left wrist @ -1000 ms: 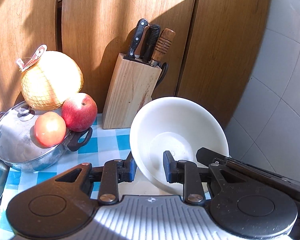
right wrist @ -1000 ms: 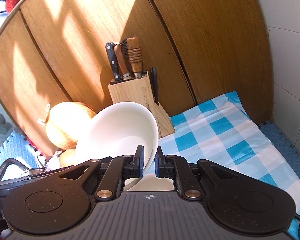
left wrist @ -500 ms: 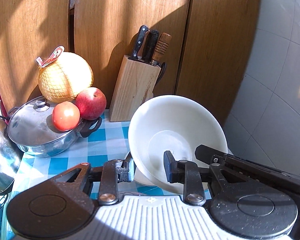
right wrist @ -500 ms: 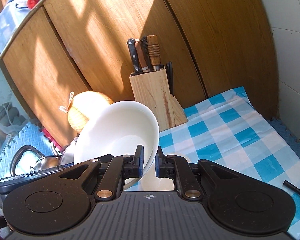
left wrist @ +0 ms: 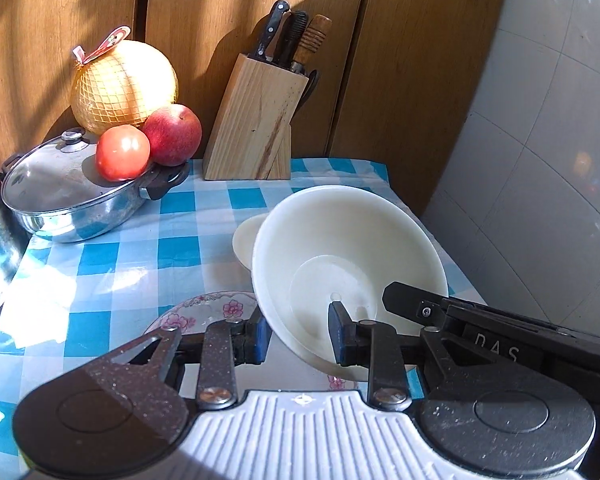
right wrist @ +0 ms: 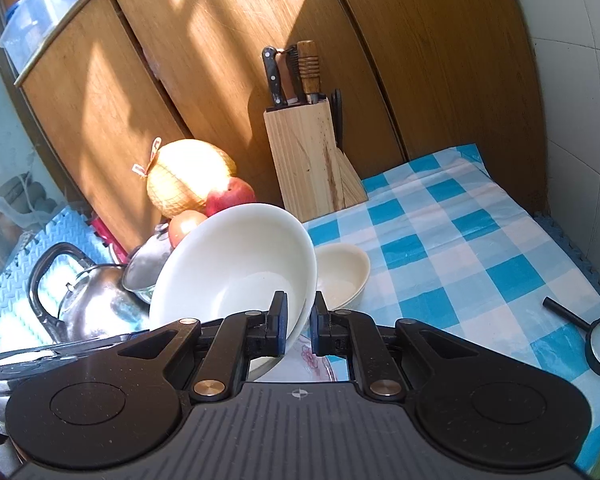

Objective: Organize plates and bowls
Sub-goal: 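Carry the cream bowl with both tools toward the pink-flower plate stack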

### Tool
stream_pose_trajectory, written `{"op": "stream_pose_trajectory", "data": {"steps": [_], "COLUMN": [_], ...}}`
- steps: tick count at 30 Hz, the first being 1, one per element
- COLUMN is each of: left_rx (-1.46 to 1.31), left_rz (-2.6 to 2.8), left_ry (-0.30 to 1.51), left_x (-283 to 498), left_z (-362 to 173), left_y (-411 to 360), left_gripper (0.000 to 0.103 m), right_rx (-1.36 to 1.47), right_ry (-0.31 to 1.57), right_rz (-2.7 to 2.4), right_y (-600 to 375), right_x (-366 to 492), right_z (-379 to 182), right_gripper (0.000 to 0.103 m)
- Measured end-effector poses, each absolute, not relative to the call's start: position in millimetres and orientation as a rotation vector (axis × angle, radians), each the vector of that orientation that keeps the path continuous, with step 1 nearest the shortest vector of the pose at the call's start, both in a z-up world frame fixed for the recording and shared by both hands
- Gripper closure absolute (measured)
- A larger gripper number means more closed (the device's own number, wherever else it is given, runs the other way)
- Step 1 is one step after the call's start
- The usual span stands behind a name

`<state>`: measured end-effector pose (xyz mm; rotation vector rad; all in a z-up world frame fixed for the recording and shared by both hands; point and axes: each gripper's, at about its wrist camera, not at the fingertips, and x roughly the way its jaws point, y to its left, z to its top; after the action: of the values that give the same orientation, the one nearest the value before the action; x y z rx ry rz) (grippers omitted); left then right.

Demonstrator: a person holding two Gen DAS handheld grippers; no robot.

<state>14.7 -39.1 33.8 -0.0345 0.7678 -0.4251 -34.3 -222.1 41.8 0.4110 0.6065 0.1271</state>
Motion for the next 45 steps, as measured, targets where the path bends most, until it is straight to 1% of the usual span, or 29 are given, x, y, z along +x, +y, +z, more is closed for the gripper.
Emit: {"op": "stream_pose_trajectory", "data": {"steps": [4, 10, 20, 28, 45], "left_rx": [-0.056, -0.055, -0.060, -0.052, -0.030], "left_rz": [-0.419, -0.397, -0.352, -0.323, -0.312], "left_ry": [0.814, 0.819, 0.866, 0.884, 0.925], "left_x": [45, 78, 127, 144, 161], "left_z": [20, 14, -4, -13, -32], "left_y": [-44, -52, -57, -60, -66], "left_gripper": [0.079, 0.080, 0.081, 0.083, 0.082], "right_rx": [0.395, 0.399, 0.398, 0.392, 0.384], "right_ry": [0.642, 0.693, 0.714, 0.761, 0.795], "right_rz": [0.105, 0.063, 0.046, 0.030, -0.005], "right_y": [-217, -219, -223, -220, -222], "right_x": [-27, 7, 57, 88, 110], "right_z": [34, 18, 11, -4, -21], "right_gripper": [0.087, 0.087, 0.087, 0.087, 0.087]}}
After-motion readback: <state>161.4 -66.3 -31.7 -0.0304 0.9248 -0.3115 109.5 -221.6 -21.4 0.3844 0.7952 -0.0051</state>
